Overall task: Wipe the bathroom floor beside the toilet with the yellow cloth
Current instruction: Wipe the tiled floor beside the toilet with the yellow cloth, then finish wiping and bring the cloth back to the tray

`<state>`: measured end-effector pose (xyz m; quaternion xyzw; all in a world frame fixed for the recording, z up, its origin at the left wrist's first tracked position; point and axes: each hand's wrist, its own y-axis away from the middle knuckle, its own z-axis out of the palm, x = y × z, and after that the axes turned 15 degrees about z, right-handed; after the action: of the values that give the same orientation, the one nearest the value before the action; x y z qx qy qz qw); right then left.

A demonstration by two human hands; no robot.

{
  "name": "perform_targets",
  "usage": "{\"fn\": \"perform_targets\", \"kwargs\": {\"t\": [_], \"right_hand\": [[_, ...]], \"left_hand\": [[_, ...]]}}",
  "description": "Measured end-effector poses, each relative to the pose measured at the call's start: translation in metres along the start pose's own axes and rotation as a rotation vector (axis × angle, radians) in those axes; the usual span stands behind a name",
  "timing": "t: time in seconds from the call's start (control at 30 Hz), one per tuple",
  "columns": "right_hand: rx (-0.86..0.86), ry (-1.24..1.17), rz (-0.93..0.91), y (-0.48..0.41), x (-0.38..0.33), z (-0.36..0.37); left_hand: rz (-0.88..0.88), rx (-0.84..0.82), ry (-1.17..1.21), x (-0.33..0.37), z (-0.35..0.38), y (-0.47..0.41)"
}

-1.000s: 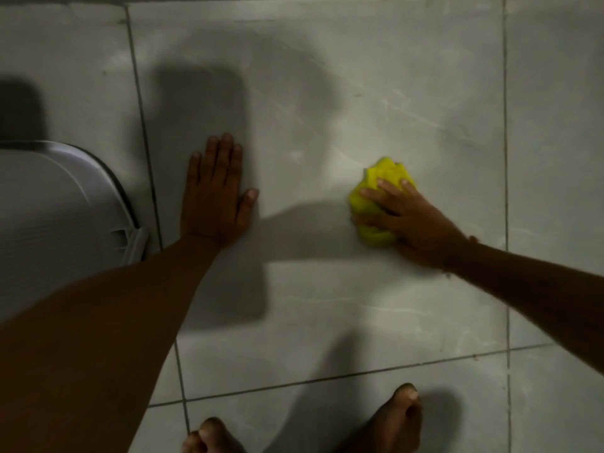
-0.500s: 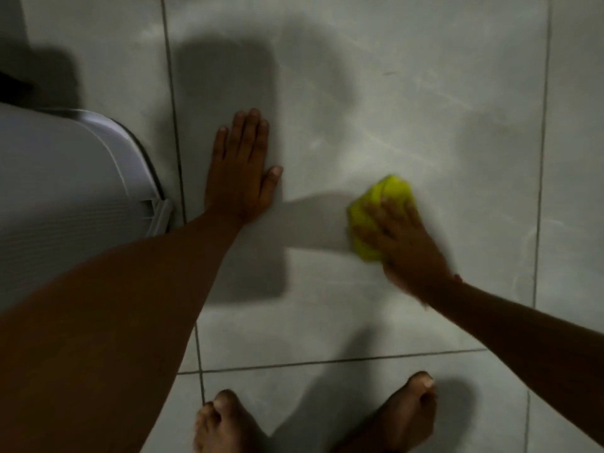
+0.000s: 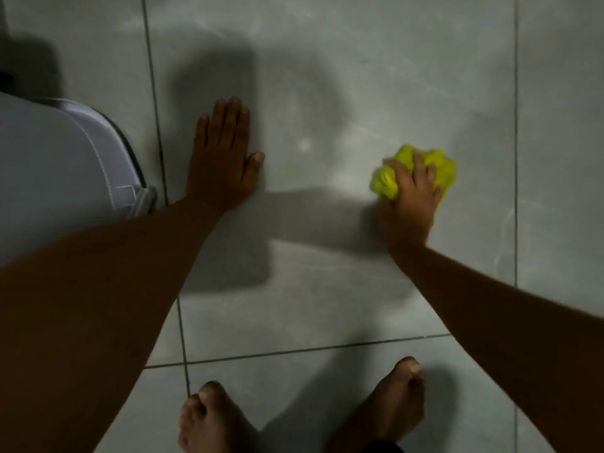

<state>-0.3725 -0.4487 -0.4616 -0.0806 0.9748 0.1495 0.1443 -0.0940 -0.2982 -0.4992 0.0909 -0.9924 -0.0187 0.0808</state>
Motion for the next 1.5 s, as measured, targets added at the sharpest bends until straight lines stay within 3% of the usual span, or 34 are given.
{"fn": "perform_targets", "kwargs": {"t": [0.03, 0.1, 0.17, 0.23, 0.33, 0.4, 0.47, 0.57, 0.67, 0.8, 0.9, 1.03, 1.23, 1.37, 1.5], "right_hand": [[0.001, -0.029, 0.005, -0.005, -0.021, 0.007], [-0.069, -0.003, -0.284, 0.004, -0.039, 0.022], [-0.218, 0.145, -0.588, 0.038, -0.023, 0.024], [-0.35, 0.243, -0.676, 0.075, 0.012, 0.009], [-0.534, 0.105, -0.481, 0.102, 0.031, -0.019], [-0.685, -0.237, -0.154, 0.107, 0.003, -0.044], [-0.84, -0.564, 0.15, 0.107, -0.026, -0.077], [-0.931, -0.872, 0.283, 0.108, -0.057, -0.131], [-1.096, -1.122, 0.543, 0.13, -0.089, -0.18], [-1.155, -1.094, 0.676, 0.174, -0.124, -0.214], [-1.204, -1.097, 0.69, 0.203, -0.149, -0.229], [-1.252, -1.12, 0.633, 0.236, -0.187, -0.233], [-0.937, -0.853, 0.39, 0.274, -0.251, -0.225], [-0.986, -0.863, 0.366, 0.297, -0.304, -0.22], [-0.788, -0.488, 0.032, 0.312, -0.345, -0.206]], "left_hand": [[-0.002, -0.019, 0.002, 0.0, -0.001, 0.001], [-0.009, -0.075, 0.028, 0.002, -0.007, -0.001], [-0.06, -0.144, 0.086, 0.009, -0.017, -0.005], [-0.156, -0.218, 0.211, 0.023, -0.032, -0.009], [-0.276, -0.258, 0.465, 0.061, -0.061, 0.007], [-0.369, -0.251, 0.672, 0.09, -0.08, 0.029], [-0.561, -0.194, 0.94, 0.116, -0.103, 0.049], [-0.901, -0.087, 1.347, 0.137, -0.14, 0.068], [-0.931, -0.131, 1.588, 0.142, -0.189, 0.098], [-0.956, -0.028, 1.766, 0.138, -0.261, 0.128], [-0.927, 0.012, 1.744, 0.129, -0.307, 0.145], [-1.033, 0.146, 1.683, 0.113, -0.351, 0.178], [-1.022, 0.404, 1.417, 0.08, -0.39, 0.226], [-1.115, 0.498, 1.204, 0.04, -0.408, 0.258], [-1.167, 0.453, 1.031, -0.001, -0.414, 0.276]]}}
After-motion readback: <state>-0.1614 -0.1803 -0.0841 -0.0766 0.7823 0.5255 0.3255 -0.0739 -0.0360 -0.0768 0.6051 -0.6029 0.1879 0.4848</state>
